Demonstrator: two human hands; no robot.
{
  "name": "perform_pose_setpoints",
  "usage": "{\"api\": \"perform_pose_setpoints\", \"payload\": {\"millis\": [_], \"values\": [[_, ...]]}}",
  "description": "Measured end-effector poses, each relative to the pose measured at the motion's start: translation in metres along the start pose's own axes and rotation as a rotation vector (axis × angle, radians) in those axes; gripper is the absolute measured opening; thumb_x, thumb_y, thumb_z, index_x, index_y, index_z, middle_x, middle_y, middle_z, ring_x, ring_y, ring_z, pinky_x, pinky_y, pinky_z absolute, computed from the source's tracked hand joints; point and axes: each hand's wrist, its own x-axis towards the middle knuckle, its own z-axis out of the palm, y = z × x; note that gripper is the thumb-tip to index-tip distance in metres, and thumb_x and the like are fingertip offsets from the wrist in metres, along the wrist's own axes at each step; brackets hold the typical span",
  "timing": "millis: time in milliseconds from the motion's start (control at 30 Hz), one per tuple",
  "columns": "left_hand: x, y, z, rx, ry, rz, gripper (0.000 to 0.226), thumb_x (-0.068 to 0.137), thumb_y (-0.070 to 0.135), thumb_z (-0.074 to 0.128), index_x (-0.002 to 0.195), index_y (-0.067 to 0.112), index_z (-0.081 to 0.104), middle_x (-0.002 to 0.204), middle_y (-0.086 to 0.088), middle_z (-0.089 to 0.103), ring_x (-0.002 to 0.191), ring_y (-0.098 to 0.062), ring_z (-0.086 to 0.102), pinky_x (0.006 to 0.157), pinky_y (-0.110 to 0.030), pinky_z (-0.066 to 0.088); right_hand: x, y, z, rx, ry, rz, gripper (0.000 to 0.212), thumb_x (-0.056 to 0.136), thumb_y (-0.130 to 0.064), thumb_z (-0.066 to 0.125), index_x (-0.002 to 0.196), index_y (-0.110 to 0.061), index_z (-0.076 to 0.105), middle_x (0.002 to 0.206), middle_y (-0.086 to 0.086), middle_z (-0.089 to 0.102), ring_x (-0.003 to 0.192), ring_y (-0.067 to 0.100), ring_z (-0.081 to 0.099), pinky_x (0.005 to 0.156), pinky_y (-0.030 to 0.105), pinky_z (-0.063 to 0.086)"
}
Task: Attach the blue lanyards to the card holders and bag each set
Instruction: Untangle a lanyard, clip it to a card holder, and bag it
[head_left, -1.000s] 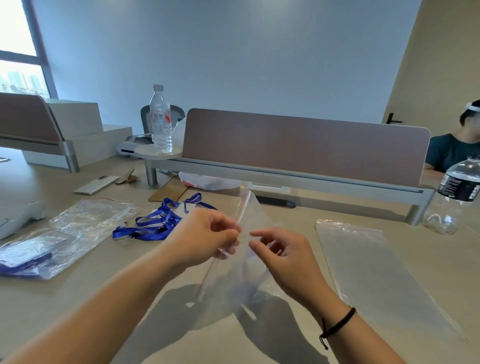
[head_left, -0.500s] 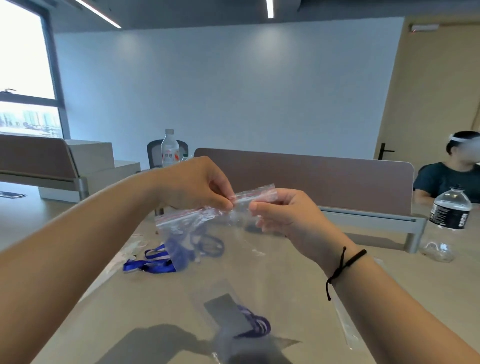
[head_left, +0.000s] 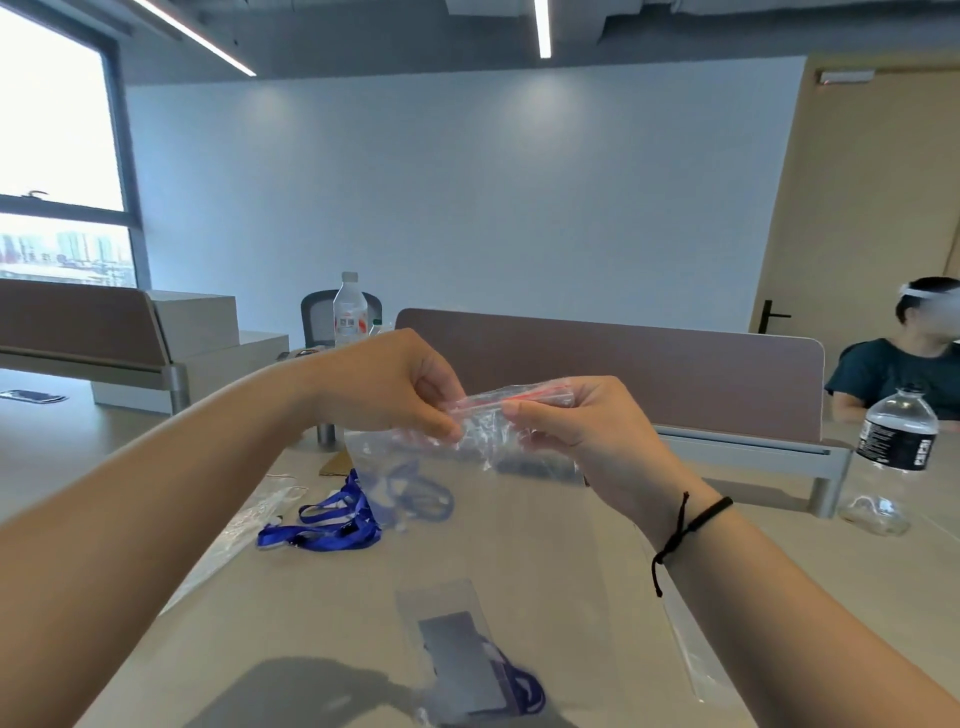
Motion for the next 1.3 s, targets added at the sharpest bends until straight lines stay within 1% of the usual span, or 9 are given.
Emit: {"api": "perform_pose_setpoints", "payload": {"millis": [233, 400, 467, 567, 700, 867, 1000, 1133, 1300], "values": [[-0.017, -0.034, 0.0, -0.225, 0.106, -0.119, 0.005, 0.083, 0.019, 0.078, 0.082, 0.017, 0.082, 0.073, 0.001, 0.077, 0.064, -0.005, 0.071, 0.058, -0.014, 0.053, 0.003, 0.002, -0.027, 0.014, 0.056, 0.004, 0.018, 0.078, -0.016, 0.083, 0.089, -0.003, 0.08, 0.084, 0.016, 0.075, 0.077, 0.025, 0.066, 0.078, 0.036, 0.057], [-0.029, -0.066, 0.035, -0.603, 0.331, -0.105, 0.037, 0.069, 0.049, 0.084, 0.093, 0.021, 0.081, 0.092, -0.005, 0.077, 0.085, -0.026, 0.073, 0.085, -0.041, 0.058, 0.001, 0.011, -0.025, 0.226, 0.098, 0.038, 0.014, 0.083, -0.009, 0.076, 0.091, 0.003, 0.076, 0.074, 0.01, 0.071, 0.07, 0.021, 0.068, 0.076, 0.033, 0.061], [-0.035, -0.081, 0.077, -0.772, 0.266, -0.126, 0.055, 0.066, 0.045, 0.086, 0.112, 0.019, 0.075, 0.11, -0.007, 0.077, 0.106, -0.025, 0.072, 0.098, -0.044, 0.055, 0.001, 0.017, -0.017, 0.27, 0.098, 0.046, 0.014, 0.085, -0.008, 0.074, 0.093, 0.003, 0.075, 0.081, 0.015, 0.073, 0.075, 0.023, 0.071, 0.079, 0.037, 0.062], [-0.043, -0.101, 0.146, -0.752, 0.041, -0.29, 0.054, 0.075, 0.018, 0.086, 0.125, 0.021, 0.067, 0.116, -0.001, 0.075, 0.11, -0.017, 0.07, 0.102, -0.04, 0.053, 0.002, 0.025, -0.005, 0.314, 0.138, 0.073, 0.021, 0.086, -0.006, 0.074, 0.101, 0.009, 0.072, 0.084, 0.017, 0.072, 0.079, 0.027, 0.071, 0.079, 0.039, 0.062], [-0.049, -0.118, 0.202, -0.777, 0.054, -0.512, 0.049, 0.069, 0.03, 0.088, 0.107, 0.005, 0.071, 0.102, -0.012, 0.077, 0.095, -0.024, 0.074, 0.09, -0.044, 0.06, 0.005, 0.031, -0.006, 0.313, 0.196, 0.083, 0.017, 0.087, -0.004, 0.073, 0.097, 0.01, 0.072, 0.077, 0.012, 0.071, 0.072, 0.022, 0.069, 0.078, 0.038, 0.063], [-0.053, -0.114, 0.208, -1.047, 0.155, -0.544, 0.021, 0.097, 0.005, 0.059, 0.112, -0.009, 0.061, 0.096, -0.021, 0.076, 0.084, -0.03, 0.076, 0.063, -0.029, 0.06, 0.008, 0.039, -0.022, 0.269, 0.281, 0.102, 0.013, 0.084, -0.007, 0.077, 0.093, 0.002, 0.075, 0.076, 0.009, 0.073, 0.063, 0.016, 0.07, 0.055, 0.025, 0.057], [-0.056, -0.12, 0.198, -1.088, 0.197, -0.494, 0.017, 0.098, 0.006, 0.056, 0.107, -0.004, 0.066, 0.091, -0.017, 0.074, 0.074, -0.023, 0.075, 0.058, -0.026, 0.058, 0.011, 0.056, -0.029, 0.238, 0.351, 0.149, 0.015, 0.081, -0.014, 0.081, 0.09, -0.002, 0.078, 0.086, 0.018, 0.076, 0.068, 0.027, 0.06, 0.054, 0.026, 0.043], [-0.062, -0.142, 0.191, -1.058, 0.187, -0.521, 0.035, 0.092, 0.02, 0.065, 0.127, 0.016, 0.062, 0.126, -0.01, 0.069, 0.112, -0.032, 0.068, 0.077, -0.042, 0.062, 0.019, 0.076, -0.025, 0.306, 0.374, 0.193, 0.008, 0.085, -0.011, 0.076, 0.084, -0.003, 0.076, 0.074, 0.011, 0.073, 0.065, 0.021, 0.061, 0.053, 0.024, 0.045], [-0.08, -0.162, 0.172, -1.039, 0.111, -0.483, 0.035, 0.098, 0.013, 0.059, 0.133, 0.012, 0.058, 0.113, -0.016, 0.074, 0.094, -0.034, 0.073, 0.07, -0.037, 0.063, 0.04, 0.087, -0.008, 0.353, 0.351, 0.228, 0.019, 0.084, -0.007, 0.076, 0.099, 0.004, 0.073, 0.078, 0.012, 0.071, 0.059, 0.017, 0.064, 0.051, 0.022, 0.052]]}}
